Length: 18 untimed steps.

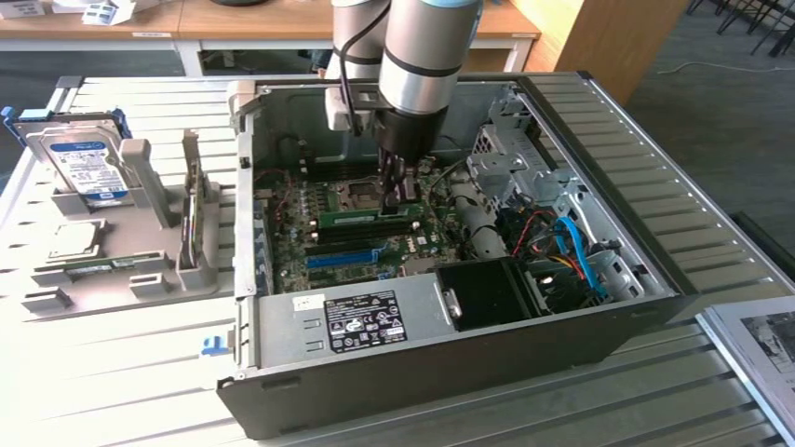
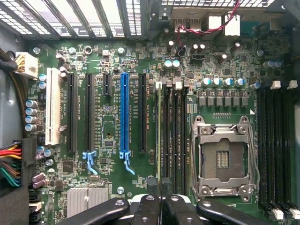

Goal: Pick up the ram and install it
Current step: 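Insert the ram into the slot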

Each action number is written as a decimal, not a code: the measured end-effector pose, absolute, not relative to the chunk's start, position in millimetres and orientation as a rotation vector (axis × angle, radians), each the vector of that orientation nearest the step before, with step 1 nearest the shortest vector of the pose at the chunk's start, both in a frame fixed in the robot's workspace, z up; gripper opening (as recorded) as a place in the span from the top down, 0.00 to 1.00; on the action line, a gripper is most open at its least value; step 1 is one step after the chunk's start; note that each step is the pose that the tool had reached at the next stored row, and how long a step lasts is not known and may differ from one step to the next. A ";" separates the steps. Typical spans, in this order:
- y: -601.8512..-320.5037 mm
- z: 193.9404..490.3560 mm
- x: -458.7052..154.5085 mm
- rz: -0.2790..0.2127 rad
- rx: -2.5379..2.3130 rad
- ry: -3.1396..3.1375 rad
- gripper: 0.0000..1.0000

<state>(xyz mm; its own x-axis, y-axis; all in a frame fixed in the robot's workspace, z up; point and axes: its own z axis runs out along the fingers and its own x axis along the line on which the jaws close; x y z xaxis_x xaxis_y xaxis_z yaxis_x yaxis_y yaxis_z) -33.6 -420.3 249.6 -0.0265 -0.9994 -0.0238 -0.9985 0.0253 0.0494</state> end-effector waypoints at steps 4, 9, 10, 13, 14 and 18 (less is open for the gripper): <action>-420.3 246.9 -33.6 -0.081 2.179 -2.237 0.88; -420.3 244.8 -33.6 -0.081 2.179 -2.236 0.88; -420.3 244.8 -33.6 -0.081 2.179 -2.237 0.88; -420.3 244.5 -33.6 -0.081 2.179 -2.237 0.88; -420.3 244.3 -33.6 -0.081 2.179 -2.237 0.88; -420.3 243.6 -33.6 -0.081 2.179 -2.236 0.88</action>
